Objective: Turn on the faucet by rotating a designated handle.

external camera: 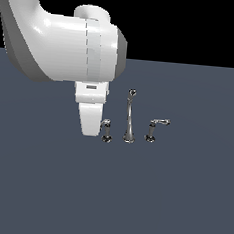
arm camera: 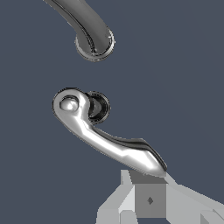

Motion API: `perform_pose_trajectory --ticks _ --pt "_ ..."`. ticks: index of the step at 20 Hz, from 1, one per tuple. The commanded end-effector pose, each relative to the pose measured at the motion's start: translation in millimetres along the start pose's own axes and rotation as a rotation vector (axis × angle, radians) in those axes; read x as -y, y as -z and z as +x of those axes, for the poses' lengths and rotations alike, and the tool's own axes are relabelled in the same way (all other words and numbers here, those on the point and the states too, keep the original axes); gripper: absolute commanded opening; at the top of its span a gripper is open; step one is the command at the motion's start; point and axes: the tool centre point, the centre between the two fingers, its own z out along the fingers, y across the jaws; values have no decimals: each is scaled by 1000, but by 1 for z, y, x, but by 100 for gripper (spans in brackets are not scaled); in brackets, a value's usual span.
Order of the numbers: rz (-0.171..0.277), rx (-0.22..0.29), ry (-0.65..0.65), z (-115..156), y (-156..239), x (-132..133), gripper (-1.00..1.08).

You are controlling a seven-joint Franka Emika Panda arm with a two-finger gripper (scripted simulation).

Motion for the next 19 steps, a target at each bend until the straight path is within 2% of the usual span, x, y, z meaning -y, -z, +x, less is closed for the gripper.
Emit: perform_pose_trajectory --ticks 1,6,7,18,19 --pt "-3 -6 -27 25 0 -7 -100" --pt "-4 -8 -33 43 1 -17 -100" --pt "-2 0 9 17 0 -12 -100" --pt "-4 -8 -32 90 1 -2 -100" --pt "-4 -8 -32 90 1 -2 -100"
